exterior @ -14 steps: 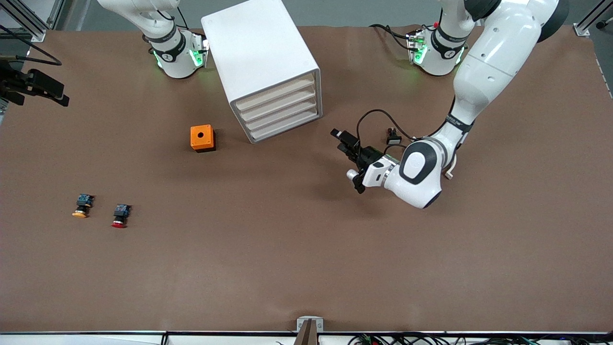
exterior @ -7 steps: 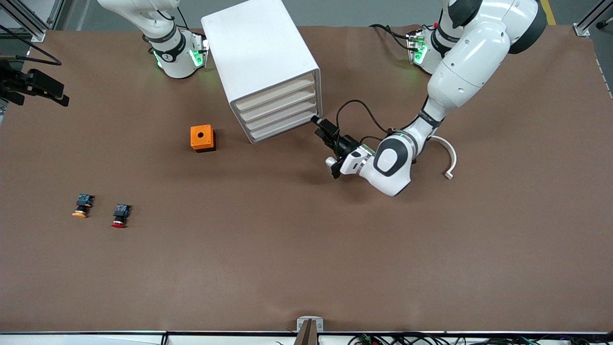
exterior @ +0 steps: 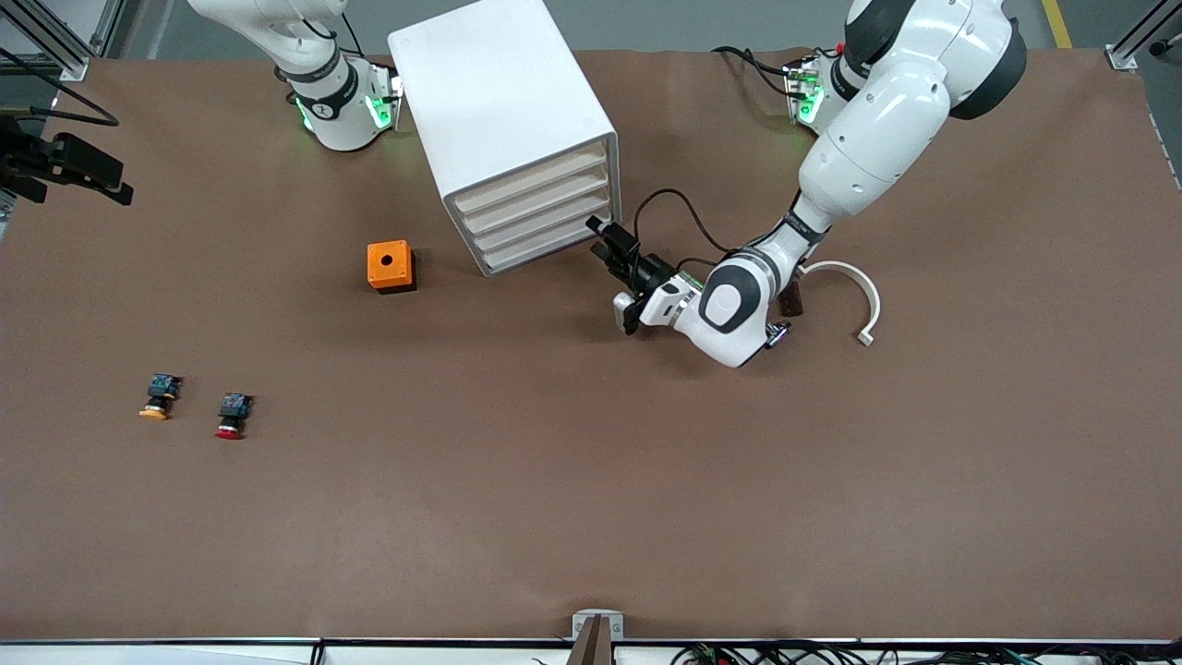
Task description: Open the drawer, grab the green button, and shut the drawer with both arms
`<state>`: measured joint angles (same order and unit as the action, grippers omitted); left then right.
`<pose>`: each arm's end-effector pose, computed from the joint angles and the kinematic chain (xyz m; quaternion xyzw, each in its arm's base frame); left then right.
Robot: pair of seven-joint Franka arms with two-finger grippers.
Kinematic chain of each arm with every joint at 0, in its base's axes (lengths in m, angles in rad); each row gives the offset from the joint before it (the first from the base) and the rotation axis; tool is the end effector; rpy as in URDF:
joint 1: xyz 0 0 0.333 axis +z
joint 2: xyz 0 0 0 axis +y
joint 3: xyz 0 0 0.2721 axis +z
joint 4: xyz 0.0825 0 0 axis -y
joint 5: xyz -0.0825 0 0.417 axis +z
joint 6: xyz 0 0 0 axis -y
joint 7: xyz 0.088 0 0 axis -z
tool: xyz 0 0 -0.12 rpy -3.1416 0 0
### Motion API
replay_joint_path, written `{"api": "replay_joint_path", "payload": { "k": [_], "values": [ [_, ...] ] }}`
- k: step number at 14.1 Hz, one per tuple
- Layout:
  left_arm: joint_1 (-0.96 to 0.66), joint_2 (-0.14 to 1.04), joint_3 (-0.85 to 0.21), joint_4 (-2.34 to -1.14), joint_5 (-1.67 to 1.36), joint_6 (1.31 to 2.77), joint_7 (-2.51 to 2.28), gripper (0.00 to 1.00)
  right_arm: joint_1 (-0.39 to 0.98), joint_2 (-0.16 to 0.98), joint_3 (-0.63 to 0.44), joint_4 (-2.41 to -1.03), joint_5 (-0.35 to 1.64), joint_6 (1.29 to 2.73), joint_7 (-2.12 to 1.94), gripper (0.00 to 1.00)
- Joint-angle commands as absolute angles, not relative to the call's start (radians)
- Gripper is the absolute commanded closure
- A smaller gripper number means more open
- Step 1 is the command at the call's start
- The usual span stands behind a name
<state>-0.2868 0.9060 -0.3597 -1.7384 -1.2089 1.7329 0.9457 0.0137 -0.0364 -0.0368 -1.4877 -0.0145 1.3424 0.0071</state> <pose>0.4026 -0.4363 0.0553 0.6802 -0.2473 -0.2612 0.6387 0.5510 -0.0151 0.6107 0.9984 -0.0163 -0.0545 0.0060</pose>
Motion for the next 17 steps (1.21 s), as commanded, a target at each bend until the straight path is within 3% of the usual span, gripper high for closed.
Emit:
{"api": "replay_joint_path", "payload": {
  "k": [1,5,9,14,17],
  "values": [
    [-0.325,0.917,-0.360,-1.733,-1.265,1.755,0.977,0.06,0.024,-0.041,-0.037,-1.480,-0.017,1.328,0.018,0.00],
    [-0.362,0.946,-0.359,-1.730,-1.324,1.766,1.040,0.15,0.066,-0.041,-0.035,-1.476,-0.006,1.328,0.029,0.00],
    [-0.376,0.968,-0.359,-1.723,-1.341,1.779,1.060,0.42,0.142,-0.043,-0.035,-1.477,-0.008,1.328,0.142,0.00],
    [-0.423,0.968,-0.359,-1.723,-1.410,1.816,1.062,0.52,0.199,-0.041,-0.037,-1.477,-0.017,1.331,0.232,0.00],
    [-0.428,0.968,-0.359,-1.718,-1.413,1.821,1.062,0.73,0.199,-0.041,-0.037,-1.477,-0.015,1.328,0.233,0.00]
  ]
}}
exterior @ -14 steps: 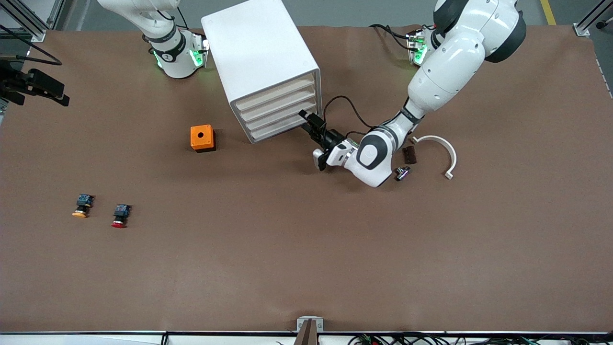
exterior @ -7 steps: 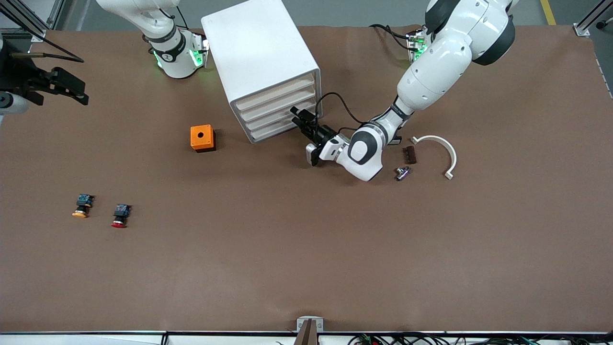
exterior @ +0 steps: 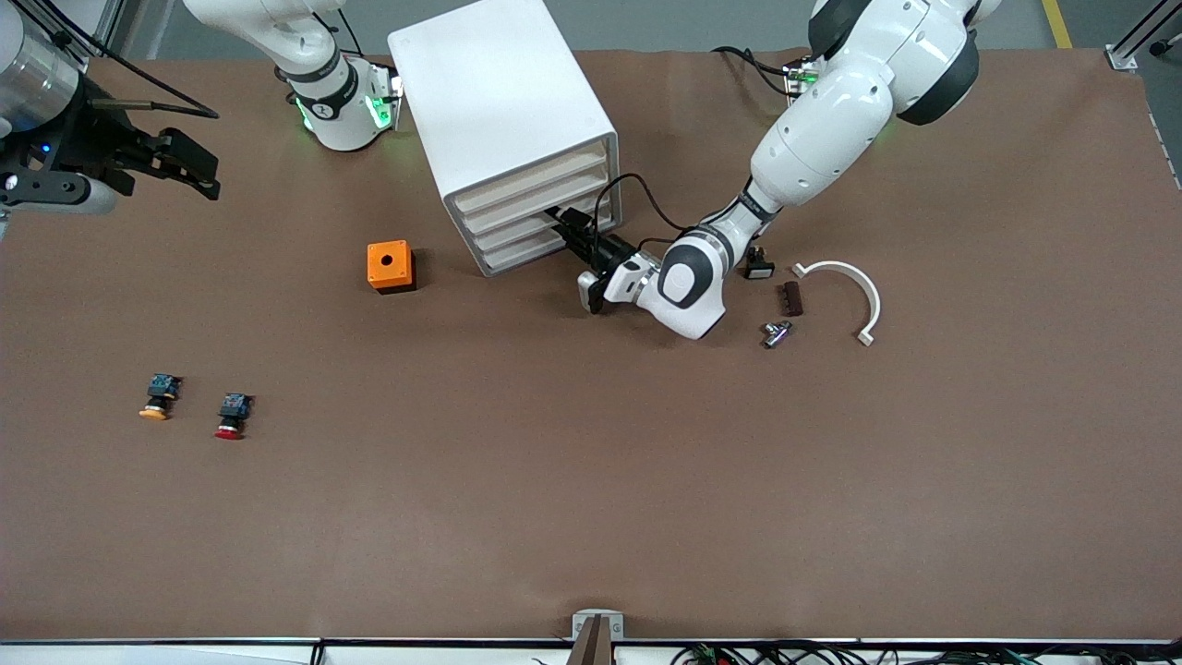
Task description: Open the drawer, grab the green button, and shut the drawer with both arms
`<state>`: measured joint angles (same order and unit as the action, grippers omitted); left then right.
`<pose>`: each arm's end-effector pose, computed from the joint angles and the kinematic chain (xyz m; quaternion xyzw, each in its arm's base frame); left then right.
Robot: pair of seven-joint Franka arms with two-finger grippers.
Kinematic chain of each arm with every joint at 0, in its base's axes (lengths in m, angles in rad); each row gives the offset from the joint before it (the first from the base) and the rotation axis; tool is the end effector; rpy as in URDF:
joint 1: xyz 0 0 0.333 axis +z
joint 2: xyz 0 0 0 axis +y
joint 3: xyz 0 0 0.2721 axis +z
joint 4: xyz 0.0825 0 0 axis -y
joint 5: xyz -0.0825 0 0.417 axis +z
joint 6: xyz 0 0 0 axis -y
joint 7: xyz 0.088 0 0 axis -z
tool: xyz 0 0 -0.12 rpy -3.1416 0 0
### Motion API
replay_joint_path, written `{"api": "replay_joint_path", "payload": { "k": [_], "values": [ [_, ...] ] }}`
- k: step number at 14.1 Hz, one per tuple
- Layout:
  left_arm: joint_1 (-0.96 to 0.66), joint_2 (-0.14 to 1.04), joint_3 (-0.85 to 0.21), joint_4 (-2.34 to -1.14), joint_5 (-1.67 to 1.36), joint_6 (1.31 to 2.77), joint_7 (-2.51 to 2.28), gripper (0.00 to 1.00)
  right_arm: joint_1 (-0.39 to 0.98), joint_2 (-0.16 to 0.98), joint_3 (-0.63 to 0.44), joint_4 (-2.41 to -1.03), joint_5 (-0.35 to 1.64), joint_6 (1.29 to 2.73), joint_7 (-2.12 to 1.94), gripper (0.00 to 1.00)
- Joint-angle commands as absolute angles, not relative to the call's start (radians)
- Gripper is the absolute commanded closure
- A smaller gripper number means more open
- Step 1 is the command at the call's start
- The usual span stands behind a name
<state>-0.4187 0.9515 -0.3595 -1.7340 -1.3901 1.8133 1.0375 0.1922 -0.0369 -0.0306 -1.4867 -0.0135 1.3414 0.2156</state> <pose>0.3511 -0.4901 0.0346 0.6719 -0.2292 -0.2391 0.6624 0.5441 0.0865 0.6114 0.9981 -0.0281 -0.0521 0.0161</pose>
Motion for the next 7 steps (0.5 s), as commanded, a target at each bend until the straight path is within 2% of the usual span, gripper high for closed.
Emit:
{"api": "replay_joint_path", "payload": {
  "k": [1,3,7],
  "values": [
    [-0.428,0.968,-0.357,-1.717,-1.413,1.821,1.060,0.78,0.199,-0.040,-0.037,-1.477,-0.015,1.330,0.233,0.00],
    [-0.431,0.969,-0.353,-1.715,-1.413,1.821,1.048,0.89,0.199,-0.040,-0.037,-1.477,-0.015,1.330,0.233,0.00],
    [-0.428,0.977,-0.347,-1.698,-1.408,1.821,1.016,0.98,0.199,-0.040,-0.037,-1.477,-0.015,1.330,0.233,0.00]
  ]
}}
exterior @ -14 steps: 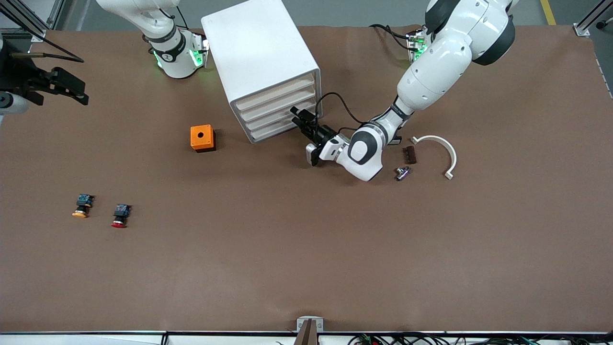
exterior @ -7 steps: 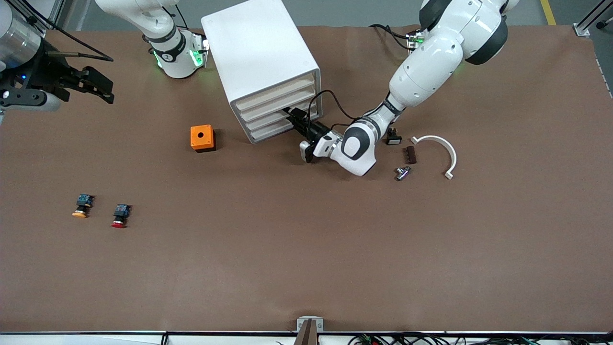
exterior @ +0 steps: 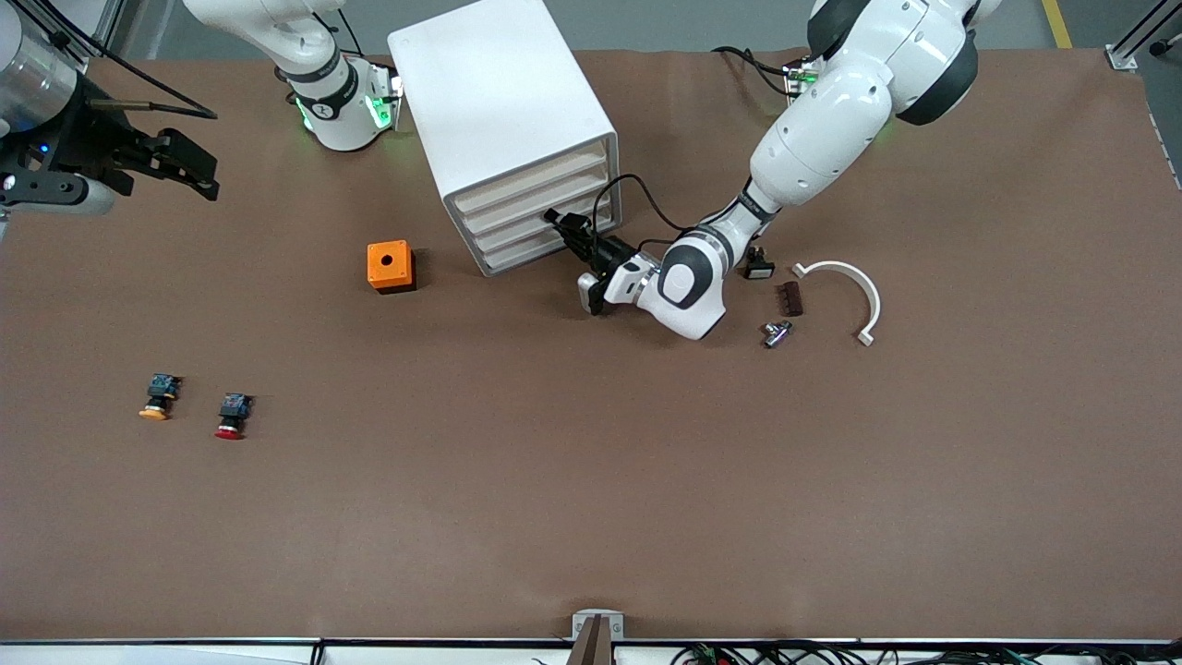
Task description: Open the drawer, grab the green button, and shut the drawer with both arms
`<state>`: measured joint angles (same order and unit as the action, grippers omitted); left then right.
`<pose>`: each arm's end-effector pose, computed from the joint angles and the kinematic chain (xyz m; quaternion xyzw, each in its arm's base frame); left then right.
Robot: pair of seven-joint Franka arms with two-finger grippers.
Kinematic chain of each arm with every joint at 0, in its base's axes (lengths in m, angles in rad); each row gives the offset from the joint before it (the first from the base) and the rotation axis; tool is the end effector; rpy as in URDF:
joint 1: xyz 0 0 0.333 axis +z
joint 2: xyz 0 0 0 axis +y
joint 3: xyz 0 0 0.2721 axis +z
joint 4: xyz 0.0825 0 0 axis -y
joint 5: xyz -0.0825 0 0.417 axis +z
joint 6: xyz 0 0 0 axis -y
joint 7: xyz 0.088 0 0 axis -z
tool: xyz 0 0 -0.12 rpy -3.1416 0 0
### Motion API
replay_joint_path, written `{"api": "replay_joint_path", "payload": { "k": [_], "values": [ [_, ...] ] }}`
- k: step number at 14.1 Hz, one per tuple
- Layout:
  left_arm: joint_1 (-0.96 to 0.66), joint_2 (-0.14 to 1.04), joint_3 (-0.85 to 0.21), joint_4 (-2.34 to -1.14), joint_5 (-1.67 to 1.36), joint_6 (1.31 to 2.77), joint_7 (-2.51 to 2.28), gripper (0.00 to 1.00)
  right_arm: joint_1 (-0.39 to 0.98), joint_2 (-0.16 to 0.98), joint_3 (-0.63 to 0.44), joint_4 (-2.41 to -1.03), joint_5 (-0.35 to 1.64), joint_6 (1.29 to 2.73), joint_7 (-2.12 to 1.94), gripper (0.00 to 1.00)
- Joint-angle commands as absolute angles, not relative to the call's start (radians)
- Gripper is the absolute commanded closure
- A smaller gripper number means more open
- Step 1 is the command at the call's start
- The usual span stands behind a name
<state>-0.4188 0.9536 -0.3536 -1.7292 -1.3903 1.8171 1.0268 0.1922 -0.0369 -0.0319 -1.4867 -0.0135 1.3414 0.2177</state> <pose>0.3551 -0.4881 0.0331 0.6762 -0.2246 -0.2391 0.6596 0.5442 0.0858 0.6114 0.9981 -0.0298 -0.0521 0.0161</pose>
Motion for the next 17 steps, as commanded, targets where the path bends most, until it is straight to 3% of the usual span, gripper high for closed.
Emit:
{"api": "replay_joint_path", "payload": {
  "k": [1,7,17],
  "values": [
    [-0.428,0.977,-0.344,-1.691,-1.407,1.821,1.003,1.00,0.199,-0.040,-0.035,-1.477,-0.014,1.330,0.233,0.00],
    [-0.420,0.977,-0.296,-1.645,-1.399,1.819,0.951,1.00,0.212,-0.038,-0.035,-1.477,-0.009,1.331,0.274,0.00],
    [-0.387,0.979,-0.250,-1.582,-1.397,1.821,0.887,1.00,0.523,0.026,-0.037,-1.485,-0.012,1.419,0.783,0.00]
  ]
}}
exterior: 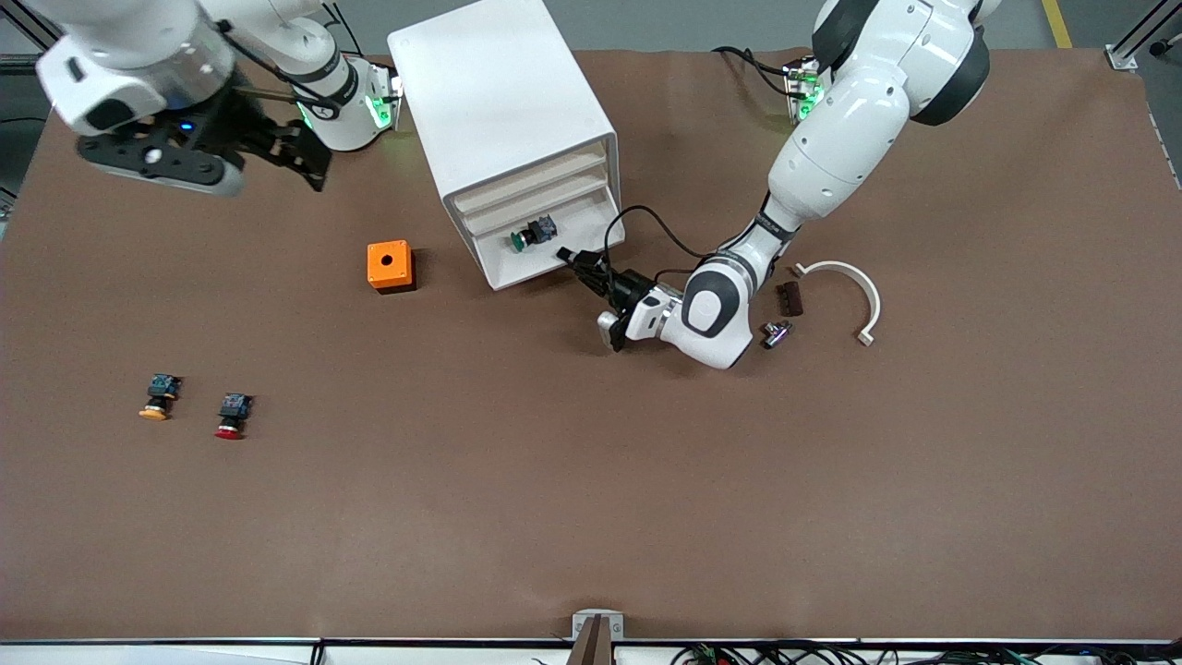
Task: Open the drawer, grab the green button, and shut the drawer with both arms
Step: 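Reach the right gripper into the open drawer toward the green button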
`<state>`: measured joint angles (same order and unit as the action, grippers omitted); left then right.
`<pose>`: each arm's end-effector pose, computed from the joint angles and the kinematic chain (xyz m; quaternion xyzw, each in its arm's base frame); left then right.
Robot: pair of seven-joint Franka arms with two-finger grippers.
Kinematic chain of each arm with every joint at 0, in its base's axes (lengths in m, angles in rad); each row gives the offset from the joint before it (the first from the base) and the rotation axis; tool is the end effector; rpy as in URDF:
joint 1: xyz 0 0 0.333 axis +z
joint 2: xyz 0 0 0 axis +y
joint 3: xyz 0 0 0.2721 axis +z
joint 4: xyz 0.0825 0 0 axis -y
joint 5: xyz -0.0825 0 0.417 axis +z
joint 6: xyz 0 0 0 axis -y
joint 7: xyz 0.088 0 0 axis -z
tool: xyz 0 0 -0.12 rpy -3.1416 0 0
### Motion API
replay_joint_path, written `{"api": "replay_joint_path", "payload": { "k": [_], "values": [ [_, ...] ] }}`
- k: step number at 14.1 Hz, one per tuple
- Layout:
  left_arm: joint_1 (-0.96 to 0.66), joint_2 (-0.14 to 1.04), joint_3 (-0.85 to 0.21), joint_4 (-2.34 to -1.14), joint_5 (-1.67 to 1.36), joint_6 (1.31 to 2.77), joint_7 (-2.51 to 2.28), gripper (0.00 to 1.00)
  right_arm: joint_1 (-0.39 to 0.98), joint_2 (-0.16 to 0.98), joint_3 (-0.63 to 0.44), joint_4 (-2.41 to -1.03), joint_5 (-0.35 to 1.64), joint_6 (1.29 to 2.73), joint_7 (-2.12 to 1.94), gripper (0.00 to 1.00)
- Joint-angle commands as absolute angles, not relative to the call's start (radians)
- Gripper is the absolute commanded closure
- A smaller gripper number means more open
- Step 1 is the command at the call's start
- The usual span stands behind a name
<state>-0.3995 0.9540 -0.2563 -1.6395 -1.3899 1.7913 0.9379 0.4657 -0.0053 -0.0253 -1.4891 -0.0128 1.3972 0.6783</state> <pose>0.4329 -0.4530 0.0416 0.7068 -0.1936 -0.2103 0.6471 0.5133 0.2400 0.5968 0.9919 -0.1194 -0.0334 0.0283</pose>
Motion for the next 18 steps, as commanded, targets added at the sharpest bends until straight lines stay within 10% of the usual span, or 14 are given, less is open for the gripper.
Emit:
{"api": "replay_joint_path", "payload": {
  "k": [1,13,14,16,18],
  "values": [
    [-0.382,0.986,-0.249,-1.578,-1.399,1.821,0.888,1.00,0.549,0.038,-0.037,-1.485,-0.012,1.434,0.832,0.00],
    [-0.359,1.022,-0.179,-1.497,-1.402,1.815,0.873,0.88,0.782,0.333,-0.035,-1.485,-0.003,1.729,1.487,0.00],
    [-0.359,1.017,-0.179,-1.497,-1.401,1.815,0.870,0.80,0.784,0.354,-0.035,-1.485,-0.002,1.747,1.517,0.00],
    [-0.357,1.012,-0.179,-1.497,-1.397,1.815,0.861,0.00,0.782,0.391,-0.037,-1.485,0.018,1.790,1.545,0.00],
    [-0.353,1.009,-0.178,-1.496,-1.393,1.812,0.850,0.00,0.767,0.425,-0.037,-1.485,0.076,1.836,1.549,0.00]
  ]
}}
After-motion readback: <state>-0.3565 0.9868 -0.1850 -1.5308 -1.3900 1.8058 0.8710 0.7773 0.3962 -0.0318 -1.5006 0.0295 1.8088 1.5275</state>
